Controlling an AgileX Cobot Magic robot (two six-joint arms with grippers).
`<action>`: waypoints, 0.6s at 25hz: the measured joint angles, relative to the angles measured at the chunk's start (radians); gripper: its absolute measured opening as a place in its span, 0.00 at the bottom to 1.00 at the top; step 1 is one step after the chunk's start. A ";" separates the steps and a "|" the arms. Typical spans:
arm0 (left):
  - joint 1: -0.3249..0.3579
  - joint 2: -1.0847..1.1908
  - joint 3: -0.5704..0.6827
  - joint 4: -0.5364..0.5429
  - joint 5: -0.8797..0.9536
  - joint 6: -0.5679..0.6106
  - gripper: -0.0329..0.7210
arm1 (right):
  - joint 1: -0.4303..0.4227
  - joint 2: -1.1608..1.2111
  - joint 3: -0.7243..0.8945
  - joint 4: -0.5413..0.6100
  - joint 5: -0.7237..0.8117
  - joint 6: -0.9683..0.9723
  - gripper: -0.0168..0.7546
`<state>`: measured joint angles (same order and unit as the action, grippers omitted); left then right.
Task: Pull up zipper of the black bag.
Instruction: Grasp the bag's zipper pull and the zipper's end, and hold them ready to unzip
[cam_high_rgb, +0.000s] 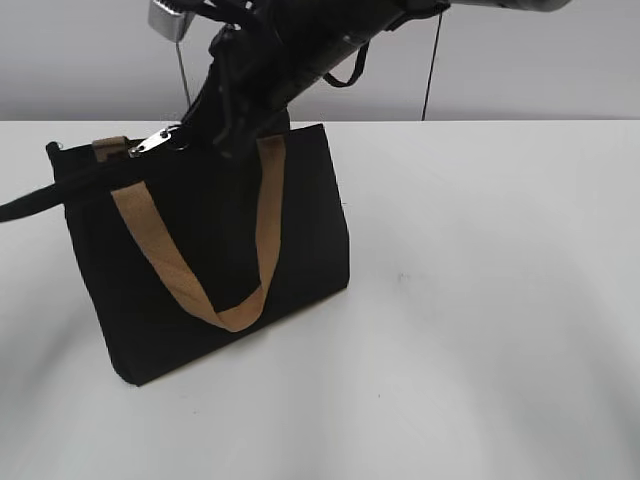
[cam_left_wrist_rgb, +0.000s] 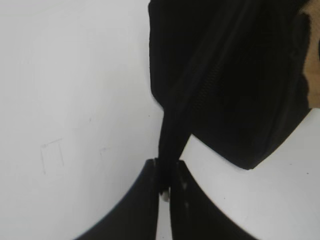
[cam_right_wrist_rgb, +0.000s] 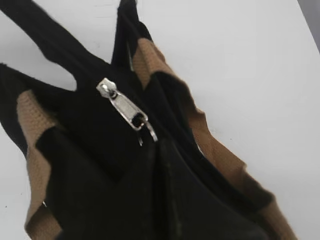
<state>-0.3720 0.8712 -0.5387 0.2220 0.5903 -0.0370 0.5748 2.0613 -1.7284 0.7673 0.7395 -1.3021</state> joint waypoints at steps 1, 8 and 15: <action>0.000 0.000 0.000 0.000 0.002 0.000 0.08 | -0.007 0.000 0.000 -0.003 0.000 0.005 0.02; 0.000 0.000 0.000 0.001 0.009 0.000 0.08 | -0.065 0.000 0.000 -0.028 0.016 0.051 0.02; 0.000 0.000 -0.001 0.001 0.009 0.000 0.08 | -0.157 -0.010 0.000 -0.028 0.040 0.094 0.02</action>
<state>-0.3720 0.8712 -0.5396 0.2228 0.5993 -0.0370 0.4181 2.0509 -1.7284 0.7389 0.7791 -1.2078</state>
